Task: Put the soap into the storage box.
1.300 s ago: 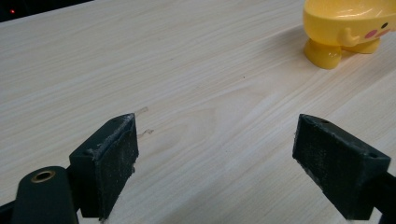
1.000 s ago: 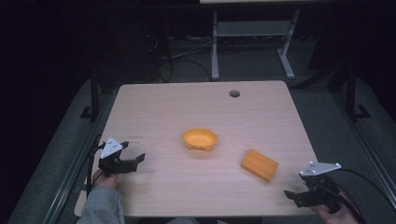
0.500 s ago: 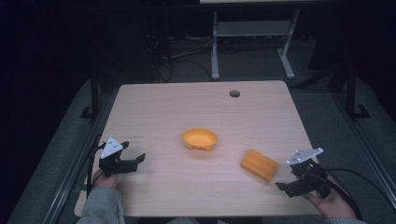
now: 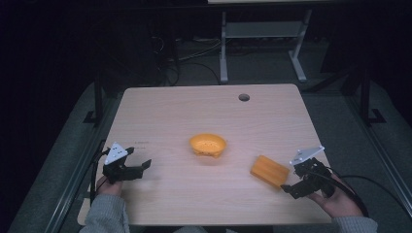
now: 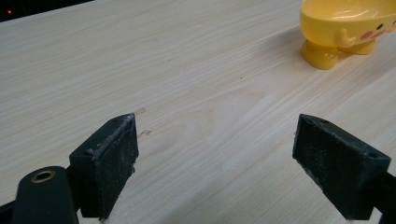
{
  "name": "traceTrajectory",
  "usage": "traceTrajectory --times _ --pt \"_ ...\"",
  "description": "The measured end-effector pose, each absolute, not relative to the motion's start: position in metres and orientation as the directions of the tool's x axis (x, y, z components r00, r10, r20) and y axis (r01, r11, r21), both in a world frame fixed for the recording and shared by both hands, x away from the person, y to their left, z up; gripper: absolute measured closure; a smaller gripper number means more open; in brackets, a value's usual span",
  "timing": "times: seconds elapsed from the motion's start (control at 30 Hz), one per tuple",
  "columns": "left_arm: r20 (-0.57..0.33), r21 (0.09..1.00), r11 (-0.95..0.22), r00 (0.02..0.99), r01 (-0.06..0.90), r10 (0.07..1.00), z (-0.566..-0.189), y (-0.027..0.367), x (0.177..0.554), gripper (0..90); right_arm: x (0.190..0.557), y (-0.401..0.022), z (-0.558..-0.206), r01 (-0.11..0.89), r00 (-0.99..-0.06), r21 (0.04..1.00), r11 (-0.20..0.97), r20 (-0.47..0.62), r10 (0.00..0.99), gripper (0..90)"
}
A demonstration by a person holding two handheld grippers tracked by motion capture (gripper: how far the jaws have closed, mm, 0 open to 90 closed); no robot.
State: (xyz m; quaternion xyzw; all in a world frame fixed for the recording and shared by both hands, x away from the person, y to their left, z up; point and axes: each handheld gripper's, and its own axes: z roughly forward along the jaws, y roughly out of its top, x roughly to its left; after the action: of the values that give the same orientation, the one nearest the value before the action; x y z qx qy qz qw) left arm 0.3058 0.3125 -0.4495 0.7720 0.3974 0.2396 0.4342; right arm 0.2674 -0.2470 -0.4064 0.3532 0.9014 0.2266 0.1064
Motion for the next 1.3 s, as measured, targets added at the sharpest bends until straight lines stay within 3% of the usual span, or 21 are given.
traceTrajectory --times 1.3 --pt "0.024 0.865 -0.303 0.571 0.4 0.82 -0.448 0.314 0.306 13.8 0.316 -0.196 -0.419 0.551 -0.793 0.342 0.761 -0.068 0.605 14.0"
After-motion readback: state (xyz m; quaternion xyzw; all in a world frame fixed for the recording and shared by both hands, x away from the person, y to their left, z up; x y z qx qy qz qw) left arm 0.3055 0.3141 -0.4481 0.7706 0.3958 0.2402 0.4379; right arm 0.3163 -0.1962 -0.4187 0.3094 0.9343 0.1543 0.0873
